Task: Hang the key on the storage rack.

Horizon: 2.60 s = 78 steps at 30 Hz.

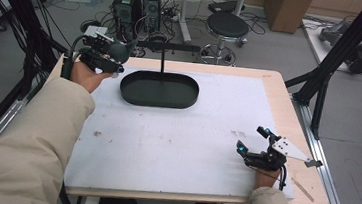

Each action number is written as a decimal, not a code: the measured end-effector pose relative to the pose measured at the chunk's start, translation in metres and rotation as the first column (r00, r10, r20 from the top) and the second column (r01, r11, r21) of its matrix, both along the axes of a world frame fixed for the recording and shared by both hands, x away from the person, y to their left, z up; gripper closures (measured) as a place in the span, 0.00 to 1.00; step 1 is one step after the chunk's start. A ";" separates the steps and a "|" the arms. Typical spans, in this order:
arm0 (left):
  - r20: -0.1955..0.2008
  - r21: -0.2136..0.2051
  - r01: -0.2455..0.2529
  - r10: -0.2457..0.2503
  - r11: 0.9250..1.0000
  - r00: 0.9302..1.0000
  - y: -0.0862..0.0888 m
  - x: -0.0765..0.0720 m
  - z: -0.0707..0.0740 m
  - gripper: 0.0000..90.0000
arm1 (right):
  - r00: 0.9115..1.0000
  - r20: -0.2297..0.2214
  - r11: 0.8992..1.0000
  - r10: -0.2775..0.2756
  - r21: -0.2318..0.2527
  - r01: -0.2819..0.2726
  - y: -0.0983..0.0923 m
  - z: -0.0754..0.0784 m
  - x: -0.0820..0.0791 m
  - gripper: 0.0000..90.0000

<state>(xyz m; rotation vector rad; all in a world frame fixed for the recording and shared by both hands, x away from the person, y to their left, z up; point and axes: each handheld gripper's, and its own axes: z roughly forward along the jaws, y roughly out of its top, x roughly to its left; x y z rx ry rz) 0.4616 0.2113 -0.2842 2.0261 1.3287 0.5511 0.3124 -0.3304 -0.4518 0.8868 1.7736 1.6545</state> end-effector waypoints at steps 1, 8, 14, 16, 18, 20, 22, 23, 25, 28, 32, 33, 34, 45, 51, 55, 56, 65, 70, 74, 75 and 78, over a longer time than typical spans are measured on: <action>0.000 -0.001 -0.009 0.009 1.000 1.000 0.000 0.002 -0.001 0.63 | 1.000 0.000 1.000 0.001 0.000 -0.001 0.000 0.000 0.000 0.01; -0.006 0.031 -0.015 0.016 0.999 1.000 -0.003 0.008 -0.009 0.63 | 1.000 0.000 1.000 0.001 0.001 -0.001 0.000 0.000 0.000 0.01; -0.021 0.064 -0.016 0.017 0.998 1.000 -0.002 0.010 -0.014 0.63 | 1.000 0.001 1.000 0.000 0.000 0.000 0.000 0.000 0.000 0.01; -0.032 0.058 -0.022 0.024 0.998 0.999 0.000 0.010 -0.022 0.63 | 1.000 0.002 1.000 0.000 -0.001 0.000 0.000 0.000 0.000 0.01; -0.049 0.051 -0.021 0.023 0.998 0.999 0.003 0.011 -0.028 0.63 | 1.000 0.002 1.000 -0.001 -0.001 0.001 0.000 0.000 0.000 0.01; -0.048 0.054 -0.025 0.028 0.998 0.998 0.003 0.011 -0.029 0.62 | 1.000 0.008 1.000 0.001 -0.003 -0.001 0.000 0.000 0.000 0.01; -0.063 0.060 -0.024 0.028 0.998 0.998 0.004 0.013 -0.036 0.62 | 1.000 0.002 1.000 0.000 0.000 0.000 0.000 0.000 0.000 0.01; -0.067 0.064 -0.018 0.022 0.998 0.998 0.004 0.013 -0.037 0.62 | 1.000 0.002 1.000 0.000 0.000 0.000 0.000 0.000 0.000 0.01; -0.076 0.086 0.005 0.001 0.996 0.997 0.002 0.015 -0.040 0.62 | 1.000 0.001 1.000 0.000 0.000 0.000 0.000 0.000 0.000 0.01; -0.078 0.112 0.022 -0.013 0.993 0.997 -0.003 0.018 -0.045 0.61 | 1.000 0.006 1.000 0.000 -0.001 0.000 0.000 0.000 0.000 0.01; -0.075 0.139 0.042 -0.032 0.989 0.997 -0.007 0.020 -0.049 0.58 | 1.000 0.008 1.000 -0.001 -0.005 0.001 0.000 0.000 0.000 0.01; -0.073 0.163 0.054 -0.042 0.985 0.996 -0.010 0.021 -0.052 0.58 | 1.000 0.003 1.000 0.000 -0.001 0.000 0.000 0.000 0.000 0.01; -0.073 0.163 0.054 -0.042 0.985 0.996 -0.010 0.021 -0.052 0.57 | 1.000 0.002 1.000 0.000 -0.001 0.000 0.000 0.000 0.000 0.01; 0.030 0.053 0.071 -0.073 0.996 0.997 0.002 0.012 -0.054 0.03 | 1.000 0.008 1.000 -0.002 -0.005 0.002 0.000 0.000 0.000 0.01; 0.204 -0.023 0.215 -0.206 0.976 0.957 0.017 -0.029 -0.041 0.02 | 1.000 0.011 1.000 -0.001 -0.008 0.001 0.001 0.000 0.000 0.01; 0.316 -0.066 0.296 -0.261 0.953 0.912 0.026 -0.063 -0.037 0.02 | 1.000 0.012 1.000 -0.002 -0.011 0.002 0.001 0.000 0.000 0.01; 0.316 -0.066 0.296 -0.261 0.953 0.912 0.026 -0.063 -0.037 0.02 | 1.000 0.006 1.000 -0.001 -0.006 0.001 0.001 0.000 0.000 0.01; 0.488 -0.126 0.438 -0.329 0.890 0.809 0.059 -0.127 -0.066 0.02 | 1.000 0.015 1.000 -0.002 -0.013 0.003 0.001 0.000 0.000 0.01; 0.560 -0.187 0.428 -0.262 0.884 0.786 0.072 -0.150 -0.089 0.02 | 1.000 0.011 1.000 -0.002 -0.009 0.002 0.001 0.000 0.000 0.01; 0.578 -0.182 0.425 -0.254 0.887 0.776 0.075 -0.158 -0.098 0.02 | 1.000 0.012 1.000 -0.004 -0.012 0.004 0.001 0.000 0.000 0.01; 0.592 -0.198 0.416 -0.230 0.888 0.772 0.078 -0.163 -0.104 0.02 | 1.000 0.010 1.000 -0.002 -0.008 0.002 0.001 0.000 0.000 0.01; 0.606 -0.210 0.406 -0.207 0.889 0.768 0.082 -0.170 -0.114 0.02 | 1.000 0.007 1.000 -0.002 -0.007 0.002 0.001 0.000 0.000 0.01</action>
